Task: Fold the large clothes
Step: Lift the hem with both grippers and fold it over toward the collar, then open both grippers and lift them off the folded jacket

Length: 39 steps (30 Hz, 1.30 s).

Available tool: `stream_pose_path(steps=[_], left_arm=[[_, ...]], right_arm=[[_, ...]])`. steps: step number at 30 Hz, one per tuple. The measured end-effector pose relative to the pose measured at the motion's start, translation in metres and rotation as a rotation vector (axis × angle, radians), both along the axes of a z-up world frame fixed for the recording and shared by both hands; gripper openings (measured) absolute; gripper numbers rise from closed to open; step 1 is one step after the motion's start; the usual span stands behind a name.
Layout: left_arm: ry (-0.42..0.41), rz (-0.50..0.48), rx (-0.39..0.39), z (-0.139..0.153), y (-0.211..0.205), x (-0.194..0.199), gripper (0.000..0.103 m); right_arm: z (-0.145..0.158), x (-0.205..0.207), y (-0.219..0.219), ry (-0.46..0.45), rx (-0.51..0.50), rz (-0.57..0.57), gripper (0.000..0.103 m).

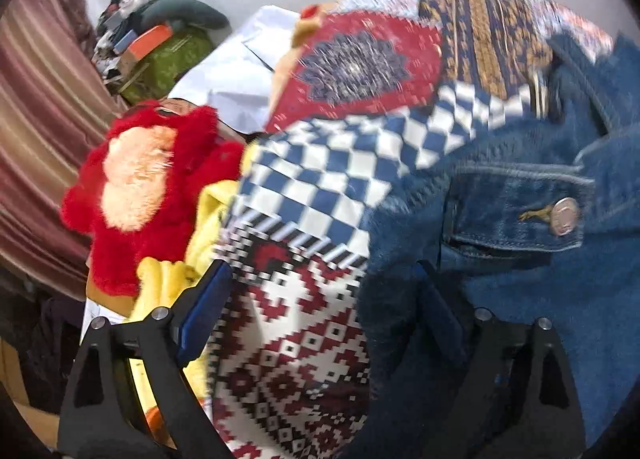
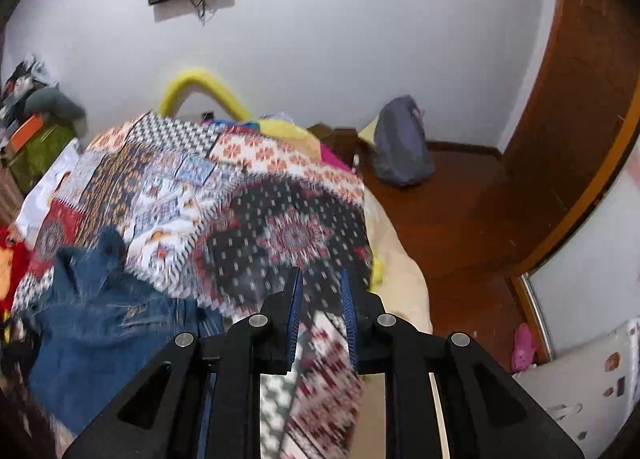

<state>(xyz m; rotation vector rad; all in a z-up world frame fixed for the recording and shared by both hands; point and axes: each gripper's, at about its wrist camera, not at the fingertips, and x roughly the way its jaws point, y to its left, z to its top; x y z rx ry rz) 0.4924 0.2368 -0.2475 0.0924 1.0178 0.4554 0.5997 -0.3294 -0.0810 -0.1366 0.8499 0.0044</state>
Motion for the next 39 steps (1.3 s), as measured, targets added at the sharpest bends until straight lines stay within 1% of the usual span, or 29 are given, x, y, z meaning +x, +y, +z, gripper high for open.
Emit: stream_pose_path(steps=[2, 3, 5, 8, 10, 12, 15, 16, 20, 22, 24, 25, 26, 28, 30, 31, 32, 34, 35, 37, 38, 39], left_arm=[[-0.053, 0.011, -0.02, 0.021, 0.005, -0.008, 0.091], [-0.071, 0.007, -0.03, 0.03, 0.004, -0.011, 0.091], [-0.107, -0.016, -0.042, 0.05, 0.002, -0.016, 0.091], [-0.152, -0.08, -0.051, 0.082, -0.01, -0.029, 0.092], [-0.17, -0.119, -0.07, 0.094, -0.019, -0.035, 0.092], [-0.189, -0.168, -0.103, 0.105, -0.033, -0.041, 0.094], [-0.208, -0.226, -0.156, 0.109, -0.053, -0.048, 0.096], [-0.207, -0.243, -0.174, 0.108, -0.061, -0.048, 0.096], [-0.174, -0.304, -0.252, 0.093, -0.086, -0.044, 0.097], [-0.148, -0.327, -0.283, 0.079, -0.096, -0.038, 0.097], [-0.115, -0.338, -0.293, 0.062, -0.106, -0.033, 0.097], [-0.101, -0.343, -0.3, 0.053, -0.11, -0.031, 0.097], [-0.069, -0.347, -0.306, 0.04, -0.115, -0.027, 0.097], [-0.022, -0.349, -0.312, 0.019, -0.122, -0.024, 0.097], [0.018, -0.349, -0.295, -0.001, -0.126, -0.024, 0.098], [0.008, -0.35, -0.298, -0.004, -0.126, -0.026, 0.098], [-0.011, -0.35, -0.303, -0.005, -0.124, -0.029, 0.101], [-0.01, -0.334, -0.297, -0.006, -0.119, -0.032, 0.103], [-0.011, -0.331, -0.309, -0.007, -0.116, -0.035, 0.103], [-0.005, -0.324, -0.311, -0.009, -0.112, -0.041, 0.103], [-0.006, -0.312, -0.291, -0.009, -0.109, -0.044, 0.103], [-0.005, -0.299, -0.268, -0.01, -0.107, -0.047, 0.103]], right_arm=[[-0.006, -0.014, 0.006, 0.007, -0.045, 0.036, 0.015], [-0.011, -0.02, 0.009, 0.017, -0.042, 0.055, 0.015], [-0.023, -0.03, 0.02, 0.049, 0.014, 0.109, 0.015], [-0.041, -0.042, 0.054, 0.089, 0.083, 0.201, 0.015], [-0.05, -0.05, 0.075, 0.1, 0.104, 0.256, 0.015], [-0.057, -0.059, 0.108, 0.107, 0.125, 0.327, 0.015], [-0.068, -0.072, 0.157, 0.13, 0.129, 0.425, 0.015], [-0.072, -0.077, 0.175, 0.141, 0.127, 0.463, 0.015], [-0.091, -0.091, 0.225, 0.175, 0.114, 0.548, 0.015], [-0.1, -0.093, 0.241, 0.189, 0.1, 0.567, 0.015], [-0.113, -0.093, 0.255, 0.217, 0.079, 0.579, 0.015], [-0.122, -0.092, 0.261, 0.232, 0.055, 0.573, 0.015], [-0.132, -0.09, 0.266, 0.25, 0.024, 0.566, 0.015], [-0.15, -0.087, 0.269, 0.266, -0.035, 0.546, 0.015], [-0.159, -0.087, 0.265, 0.247, -0.053, 0.549, 0.015], [-0.16, -0.089, 0.261, 0.232, -0.057, 0.551, 0.015], [-0.16, -0.091, 0.258, 0.218, -0.084, 0.544, 0.015], [-0.161, -0.095, 0.253, 0.195, -0.116, 0.547, 0.015], [-0.161, -0.097, 0.251, 0.189, -0.127, 0.55, 0.015], [-0.162, -0.1, 0.249, 0.165, -0.195, 0.532, 0.016], [-0.162, -0.102, 0.248, 0.146, -0.248, 0.512, 0.034], [-0.162, -0.104, 0.245, 0.112, -0.301, 0.483, 0.05]])
